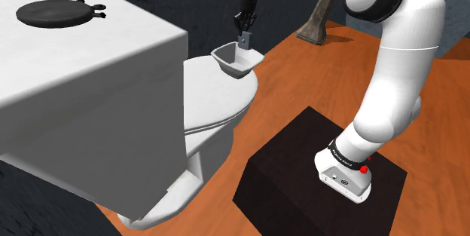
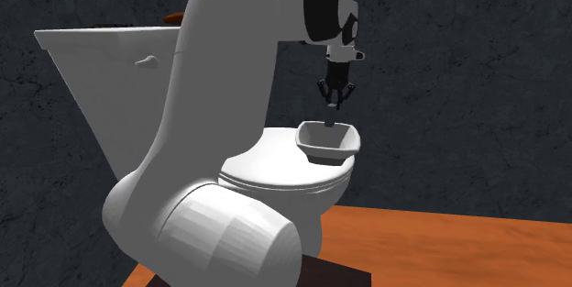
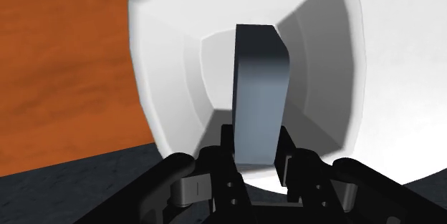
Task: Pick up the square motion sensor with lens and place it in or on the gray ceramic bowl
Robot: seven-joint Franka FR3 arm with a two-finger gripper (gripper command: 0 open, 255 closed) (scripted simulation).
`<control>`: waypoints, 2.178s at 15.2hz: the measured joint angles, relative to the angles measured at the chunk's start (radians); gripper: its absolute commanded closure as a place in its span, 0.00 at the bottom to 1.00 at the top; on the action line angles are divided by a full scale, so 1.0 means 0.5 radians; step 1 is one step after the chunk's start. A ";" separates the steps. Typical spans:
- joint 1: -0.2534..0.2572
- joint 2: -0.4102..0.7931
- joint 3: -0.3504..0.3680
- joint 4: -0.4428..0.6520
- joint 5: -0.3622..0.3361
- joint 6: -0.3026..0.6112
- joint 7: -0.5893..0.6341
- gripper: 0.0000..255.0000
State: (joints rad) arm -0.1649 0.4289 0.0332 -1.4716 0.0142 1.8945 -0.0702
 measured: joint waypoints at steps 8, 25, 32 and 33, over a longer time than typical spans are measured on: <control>-0.004 0.054 -0.002 -0.137 0.000 0.191 -0.010 1.00; -0.004 0.044 -0.002 -0.150 0.001 0.197 -0.009 0.00; -0.005 0.006 -0.002 -0.030 0.001 0.037 -0.008 0.00; -0.005 0.006 -0.002 -0.029 0.001 0.036 -0.008 0.00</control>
State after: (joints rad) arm -0.1676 0.4318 0.0322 -1.4859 0.0147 1.9123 -0.0743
